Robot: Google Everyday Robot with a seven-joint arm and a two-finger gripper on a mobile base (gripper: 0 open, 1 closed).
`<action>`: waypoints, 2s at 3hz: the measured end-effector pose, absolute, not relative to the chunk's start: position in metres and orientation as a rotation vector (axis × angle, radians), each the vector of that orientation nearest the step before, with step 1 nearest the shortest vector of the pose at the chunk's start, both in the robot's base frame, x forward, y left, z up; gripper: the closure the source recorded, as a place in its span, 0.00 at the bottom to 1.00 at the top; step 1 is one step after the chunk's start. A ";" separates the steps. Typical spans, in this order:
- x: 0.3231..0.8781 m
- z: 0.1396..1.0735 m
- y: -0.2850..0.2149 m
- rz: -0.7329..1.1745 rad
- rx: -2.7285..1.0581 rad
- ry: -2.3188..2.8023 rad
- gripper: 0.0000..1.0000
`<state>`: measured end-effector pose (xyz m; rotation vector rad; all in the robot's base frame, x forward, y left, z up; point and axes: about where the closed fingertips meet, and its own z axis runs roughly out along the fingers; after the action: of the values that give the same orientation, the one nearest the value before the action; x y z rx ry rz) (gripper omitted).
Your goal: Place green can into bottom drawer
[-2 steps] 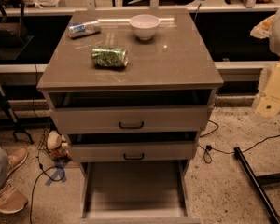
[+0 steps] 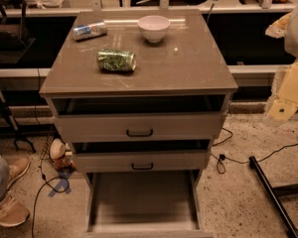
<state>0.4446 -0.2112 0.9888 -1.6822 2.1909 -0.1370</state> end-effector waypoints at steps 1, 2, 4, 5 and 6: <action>0.466 0.990 -0.203 -0.094 -1.635 2.158 0.00; 0.509 0.980 -0.182 0.021 -1.559 2.129 0.00; 0.549 0.965 -0.152 0.117 -1.453 2.118 0.00; 0.570 0.961 -0.133 0.147 -1.434 2.095 0.00; 0.600 0.955 -0.100 0.212 -1.361 2.071 0.00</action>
Offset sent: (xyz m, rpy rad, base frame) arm 0.1163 0.0502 -0.0210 0.3033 -0.0259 -0.0399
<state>0.6003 -0.0996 0.9550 -1.3615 2.0710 0.2120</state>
